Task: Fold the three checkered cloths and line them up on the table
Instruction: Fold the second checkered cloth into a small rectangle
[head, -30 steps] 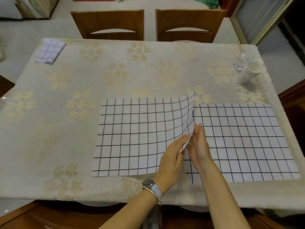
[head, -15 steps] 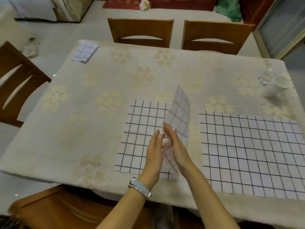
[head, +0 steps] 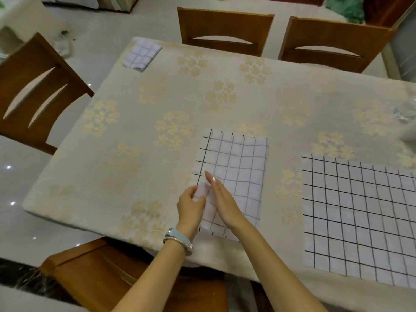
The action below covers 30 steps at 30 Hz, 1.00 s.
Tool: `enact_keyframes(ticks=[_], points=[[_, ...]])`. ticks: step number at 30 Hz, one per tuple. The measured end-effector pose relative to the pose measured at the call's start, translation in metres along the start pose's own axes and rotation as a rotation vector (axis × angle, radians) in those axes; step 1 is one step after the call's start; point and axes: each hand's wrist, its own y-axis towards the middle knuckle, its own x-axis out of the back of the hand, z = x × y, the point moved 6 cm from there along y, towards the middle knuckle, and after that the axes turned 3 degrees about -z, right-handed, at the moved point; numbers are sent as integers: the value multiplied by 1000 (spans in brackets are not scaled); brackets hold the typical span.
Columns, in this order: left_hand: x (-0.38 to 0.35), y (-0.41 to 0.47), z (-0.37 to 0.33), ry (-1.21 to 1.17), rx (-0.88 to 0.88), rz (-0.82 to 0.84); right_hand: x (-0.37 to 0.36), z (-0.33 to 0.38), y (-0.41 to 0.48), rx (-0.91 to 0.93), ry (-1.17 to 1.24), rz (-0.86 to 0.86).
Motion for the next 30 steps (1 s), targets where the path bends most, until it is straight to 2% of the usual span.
enact_keyframes(ticks=[3, 7, 12, 15, 30], points=[[13, 14, 11, 118, -4, -41, 3, -10, 10, 47, -149, -59], [22, 24, 18, 255, -75, -74, 11, -32, 24, 135, -646, -115], [28, 27, 21, 367, -155, -123, 15, -52, 31, 164, -903, -120], [30, 31, 24, 375, -150, -133, 14, -57, 30, 188, -970, -120], [36, 42, 27, 338, -88, -158, 10, -59, 34, 195, -989, -119]])
